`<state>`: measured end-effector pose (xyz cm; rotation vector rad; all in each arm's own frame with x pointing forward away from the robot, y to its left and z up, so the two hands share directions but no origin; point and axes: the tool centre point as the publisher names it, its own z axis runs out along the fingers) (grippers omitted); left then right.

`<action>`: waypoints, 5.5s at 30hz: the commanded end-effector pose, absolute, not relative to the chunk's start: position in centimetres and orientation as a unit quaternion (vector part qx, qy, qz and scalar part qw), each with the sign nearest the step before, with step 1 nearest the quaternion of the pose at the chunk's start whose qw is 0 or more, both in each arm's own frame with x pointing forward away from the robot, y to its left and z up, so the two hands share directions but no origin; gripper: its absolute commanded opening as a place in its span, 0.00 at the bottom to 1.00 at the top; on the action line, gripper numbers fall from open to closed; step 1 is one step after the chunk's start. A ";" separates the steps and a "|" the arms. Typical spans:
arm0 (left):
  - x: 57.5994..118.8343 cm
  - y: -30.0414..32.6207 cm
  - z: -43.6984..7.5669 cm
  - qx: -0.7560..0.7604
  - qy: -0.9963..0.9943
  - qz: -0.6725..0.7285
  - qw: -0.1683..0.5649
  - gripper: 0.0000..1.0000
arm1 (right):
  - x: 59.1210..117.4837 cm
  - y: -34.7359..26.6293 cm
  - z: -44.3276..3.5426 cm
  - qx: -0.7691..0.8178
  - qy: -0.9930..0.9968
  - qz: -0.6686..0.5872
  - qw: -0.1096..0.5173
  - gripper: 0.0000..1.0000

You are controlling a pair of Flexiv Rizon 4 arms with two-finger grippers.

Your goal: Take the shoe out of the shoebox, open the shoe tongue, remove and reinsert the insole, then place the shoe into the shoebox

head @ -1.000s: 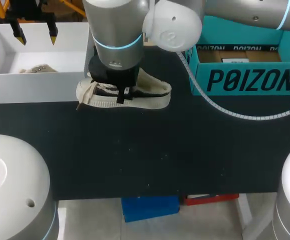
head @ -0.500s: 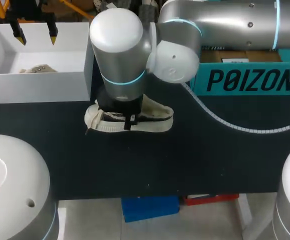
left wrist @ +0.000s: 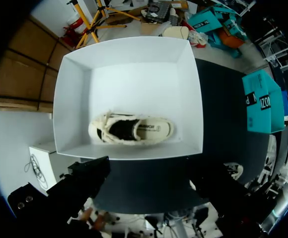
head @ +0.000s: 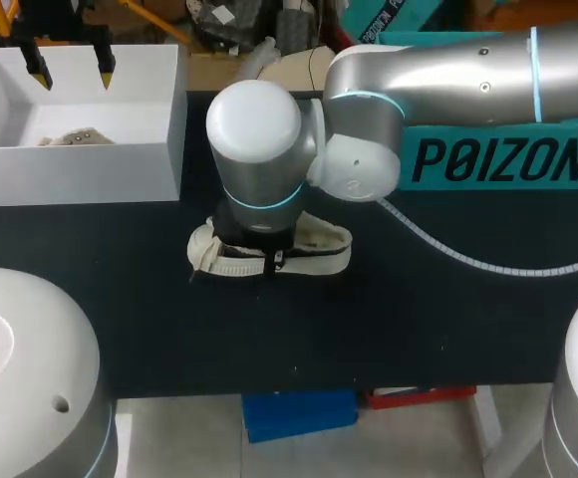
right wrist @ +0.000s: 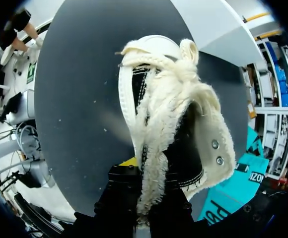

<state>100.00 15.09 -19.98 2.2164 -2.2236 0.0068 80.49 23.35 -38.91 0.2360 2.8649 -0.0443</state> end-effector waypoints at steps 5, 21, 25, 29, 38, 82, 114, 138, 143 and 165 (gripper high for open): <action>100.0 15.1 -20.0 0.706 -0.708 0.001 0.001 1.00 | 81.6 23.2 -40.5 0.064 0.989 -0.012 0.131 0.00; 100.0 15.1 -20.0 0.706 -0.708 0.001 0.001 1.00 | 79.4 22.9 -37.8 0.094 0.990 -0.005 0.109 1.00; 100.0 15.1 -20.0 0.706 -0.708 0.001 0.001 1.00 | 78.6 23.4 -33.8 0.077 0.992 0.034 0.098 1.00; 100.0 15.1 -20.0 0.706 -0.708 0.001 0.001 1.00 | 78.2 23.9 -30.6 0.018 0.990 0.095 0.105 1.00; 100.0 15.1 -20.0 0.706 -0.708 0.001 0.001 1.00 | 78.4 24.9 -27.6 -0.117 0.959 0.240 0.097 1.00; 100.0 15.1 -20.0 0.706 -0.708 0.001 0.001 1.00 | 78.0 23.8 -28.5 -0.093 0.948 0.288 0.102 1.00; 100.0 15.1 -20.0 0.706 -0.708 0.001 0.001 1.00 | 80.5 14.6 -34.5 0.023 0.925 0.371 0.085 1.00; 100.0 15.1 -20.0 0.706 -0.708 0.001 0.001 1.00 | 85.2 12.4 -40.0 0.016 0.902 0.428 0.057 1.00; 100.0 15.1 -20.0 0.706 -0.708 0.001 0.001 1.00 | 85.7 12.9 -40.8 0.007 0.897 0.440 0.054 1.00; 100.0 15.1 -20.0 0.706 -0.708 0.001 0.001 1.00 | 85.3 15.9 -43.7 0.024 0.880 0.473 0.043 1.00</action>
